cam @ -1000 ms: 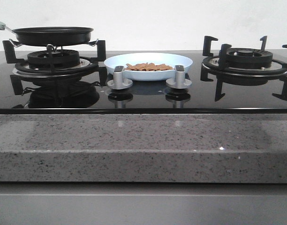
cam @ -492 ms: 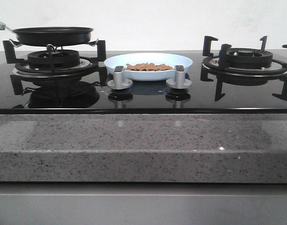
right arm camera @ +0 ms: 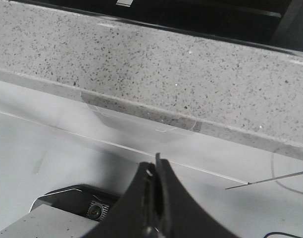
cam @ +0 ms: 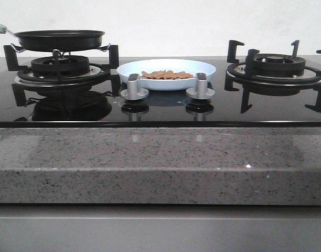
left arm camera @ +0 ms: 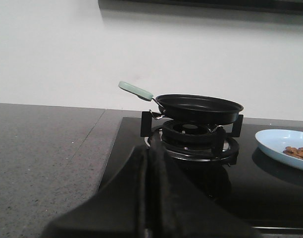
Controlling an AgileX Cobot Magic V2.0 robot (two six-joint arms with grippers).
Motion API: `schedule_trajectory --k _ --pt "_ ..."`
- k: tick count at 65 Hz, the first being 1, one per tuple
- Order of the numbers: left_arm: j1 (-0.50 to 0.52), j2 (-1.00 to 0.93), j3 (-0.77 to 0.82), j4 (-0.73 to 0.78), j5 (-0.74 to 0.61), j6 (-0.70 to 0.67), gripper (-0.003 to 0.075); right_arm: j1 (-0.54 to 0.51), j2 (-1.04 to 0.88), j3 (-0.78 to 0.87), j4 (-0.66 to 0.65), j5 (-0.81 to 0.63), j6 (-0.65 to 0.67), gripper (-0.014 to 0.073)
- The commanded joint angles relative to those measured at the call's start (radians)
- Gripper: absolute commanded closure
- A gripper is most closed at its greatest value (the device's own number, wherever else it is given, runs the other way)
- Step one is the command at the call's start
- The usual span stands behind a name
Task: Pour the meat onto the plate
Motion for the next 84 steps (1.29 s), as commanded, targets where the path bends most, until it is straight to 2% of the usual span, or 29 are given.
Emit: schedule_trajectory --k 1,25,32,46,62,75,84 --pt "-0.007 -0.018 0.005 -0.009 -0.071 0.000 0.0741 -0.002 0.006 -0.025 0.002 -0.052 -0.005 0.0708" --pt "-0.007 -0.018 0.005 -0.009 -0.071 0.000 0.0741 -0.002 0.006 -0.024 0.002 -0.052 -0.005 0.0708" --pt "-0.007 -0.018 0.005 -0.009 -0.071 0.000 0.0741 -0.019 -0.040 -0.012 -0.060 -0.070 -0.005 0.0708" --pt "-0.007 -0.018 0.005 -0.009 -0.071 0.000 0.0741 -0.137 -0.198 0.144 -0.084 -0.391 -0.066 0.0708" --pt "-0.007 -0.018 0.005 -0.009 -0.071 0.000 0.0741 -0.237 -0.369 0.401 -0.015 -0.753 -0.085 0.0708" --pt "-0.007 -0.018 0.005 -0.009 -0.071 0.000 0.0741 -0.265 -0.449 0.549 -0.008 -0.983 -0.085 0.0708" --pt "-0.007 -0.018 0.005 -0.009 -0.071 0.000 0.0741 -0.265 -0.470 0.633 -0.008 -1.091 -0.085 0.0708"
